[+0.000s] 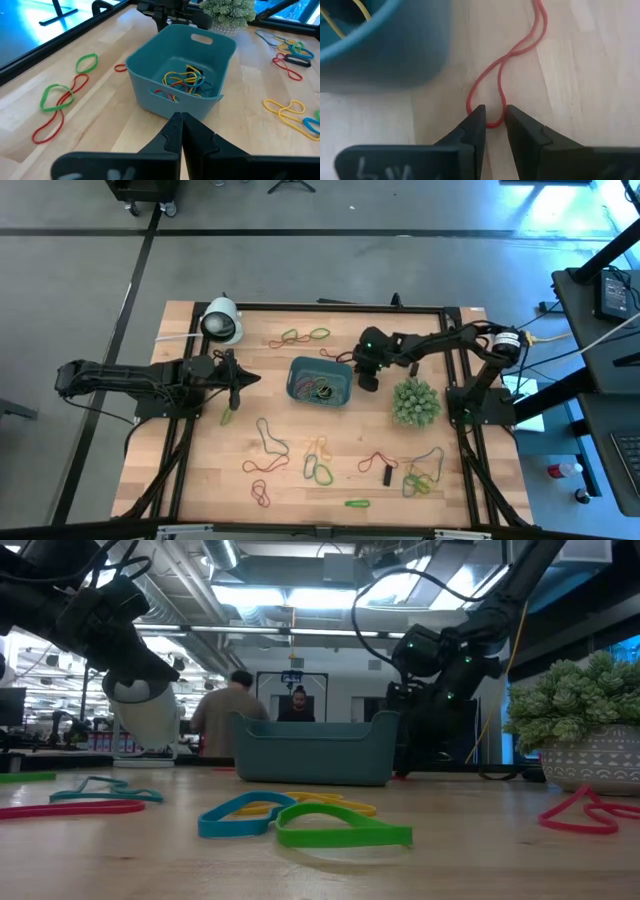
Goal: Pick and place rubber bands into bin
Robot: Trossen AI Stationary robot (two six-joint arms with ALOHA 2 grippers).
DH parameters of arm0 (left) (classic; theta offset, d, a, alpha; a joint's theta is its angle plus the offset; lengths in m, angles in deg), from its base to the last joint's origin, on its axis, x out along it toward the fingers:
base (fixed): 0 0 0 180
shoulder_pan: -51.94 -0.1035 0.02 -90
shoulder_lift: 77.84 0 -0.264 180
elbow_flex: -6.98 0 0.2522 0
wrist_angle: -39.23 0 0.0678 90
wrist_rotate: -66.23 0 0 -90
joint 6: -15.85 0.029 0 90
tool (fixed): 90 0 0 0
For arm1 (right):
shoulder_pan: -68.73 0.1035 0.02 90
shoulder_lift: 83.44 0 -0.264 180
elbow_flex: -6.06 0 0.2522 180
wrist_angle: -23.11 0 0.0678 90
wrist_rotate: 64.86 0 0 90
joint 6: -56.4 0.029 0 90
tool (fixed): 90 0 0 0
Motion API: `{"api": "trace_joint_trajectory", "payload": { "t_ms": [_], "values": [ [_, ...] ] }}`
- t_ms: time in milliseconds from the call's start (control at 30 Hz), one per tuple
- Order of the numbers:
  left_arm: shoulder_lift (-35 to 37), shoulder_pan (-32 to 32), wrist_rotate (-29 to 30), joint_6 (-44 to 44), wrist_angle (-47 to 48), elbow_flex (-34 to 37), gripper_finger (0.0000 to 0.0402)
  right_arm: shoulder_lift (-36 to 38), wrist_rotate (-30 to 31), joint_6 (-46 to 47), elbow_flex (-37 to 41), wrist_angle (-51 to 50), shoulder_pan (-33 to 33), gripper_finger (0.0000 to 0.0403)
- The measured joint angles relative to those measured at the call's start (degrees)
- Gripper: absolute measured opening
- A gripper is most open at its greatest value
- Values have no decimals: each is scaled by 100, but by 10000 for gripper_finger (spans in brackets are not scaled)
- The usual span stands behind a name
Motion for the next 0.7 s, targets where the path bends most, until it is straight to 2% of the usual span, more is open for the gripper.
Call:
{"api": "trace_joint_trajectory", "payload": {
  "t_ms": [200,433,700],
  "values": [
    [0,2,2,-72,-4,0,3,-4,-88,148,87,6,-16,9],
    [0,1,0,-92,0,0,1,380,-37,361,141,-419,-16,2],
    [0,2,2,-88,-2,0,1,1881,776,612,152,-1846,-16,1]
  ]
}}
